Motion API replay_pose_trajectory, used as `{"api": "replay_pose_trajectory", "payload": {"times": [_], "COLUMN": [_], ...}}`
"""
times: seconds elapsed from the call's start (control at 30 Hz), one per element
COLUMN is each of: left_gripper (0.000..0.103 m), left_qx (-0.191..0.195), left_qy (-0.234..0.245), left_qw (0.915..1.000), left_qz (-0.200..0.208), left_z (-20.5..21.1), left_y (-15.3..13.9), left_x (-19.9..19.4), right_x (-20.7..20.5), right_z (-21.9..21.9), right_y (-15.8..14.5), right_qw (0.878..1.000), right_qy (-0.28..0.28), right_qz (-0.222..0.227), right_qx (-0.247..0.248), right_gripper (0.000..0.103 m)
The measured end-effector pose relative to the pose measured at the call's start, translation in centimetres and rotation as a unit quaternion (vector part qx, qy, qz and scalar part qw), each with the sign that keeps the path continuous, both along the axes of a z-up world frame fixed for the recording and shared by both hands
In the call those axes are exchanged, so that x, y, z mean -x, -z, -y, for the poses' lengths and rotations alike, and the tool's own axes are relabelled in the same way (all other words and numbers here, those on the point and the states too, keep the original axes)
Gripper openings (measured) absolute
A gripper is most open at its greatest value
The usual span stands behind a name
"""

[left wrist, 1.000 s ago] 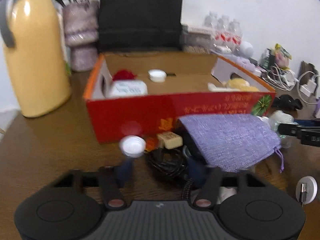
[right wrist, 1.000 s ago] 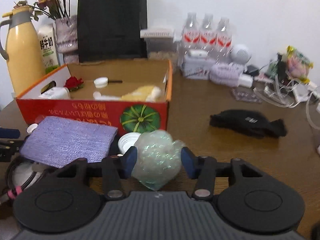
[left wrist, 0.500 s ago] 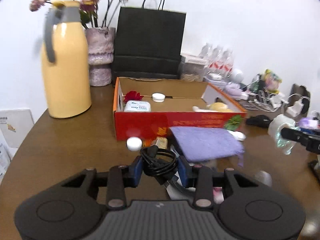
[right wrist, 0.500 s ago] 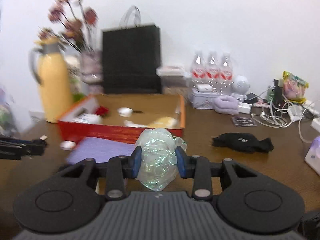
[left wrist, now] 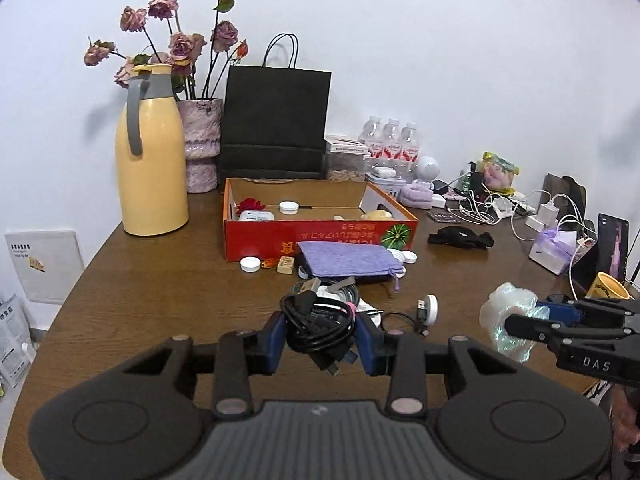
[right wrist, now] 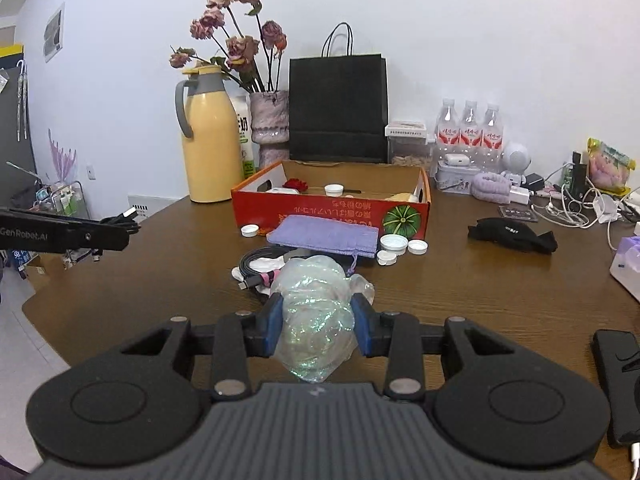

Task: Organize objects
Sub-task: 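Carry the cable and plastic bag into the box and release both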

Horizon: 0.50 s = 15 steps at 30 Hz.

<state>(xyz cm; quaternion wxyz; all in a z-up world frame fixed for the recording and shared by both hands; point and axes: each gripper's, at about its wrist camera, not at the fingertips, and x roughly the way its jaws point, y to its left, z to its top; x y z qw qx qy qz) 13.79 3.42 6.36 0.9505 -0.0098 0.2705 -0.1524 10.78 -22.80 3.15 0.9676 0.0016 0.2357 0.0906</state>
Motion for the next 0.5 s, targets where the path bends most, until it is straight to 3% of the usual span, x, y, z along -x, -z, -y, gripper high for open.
{"api": "replay_pose_trajectory", "payload": {"times": [0.17,0.27,0.4,0.5], "left_gripper": [0.036,0.036,0.036,0.036], "left_qx": [0.015,0.035,0.022,0.017], "left_qy": [0.013,0.027,0.045,0.041], "left_qw": [0.9998,0.9990,0.9986,0.9990], "left_qz": [0.004,0.004,0.019,-0.004], "left_z": [0.1,0.0,0.8,1.9], "left_y": [0.4,0.0,-1.6,-2.7], "left_x": [-0.7,-3.2,-10.3,-19.5], "right_x": [0.0,-1.8,-7.8,-15.7], "right_z": [0.4,1.2,2.6,3.6], "right_y": [-0.1,-0.5,-2.5,-4.2], "right_qw": [1.000,0.999,0.999,0.999], "right_qy": [0.012,0.021,0.011,0.009], "right_qz": [0.013,0.022,0.041,0.044], "right_qx": [-0.003,-0.011,-0.001,0.021], "right_gripper": [0.037,0.037,0.037,0.037]}}
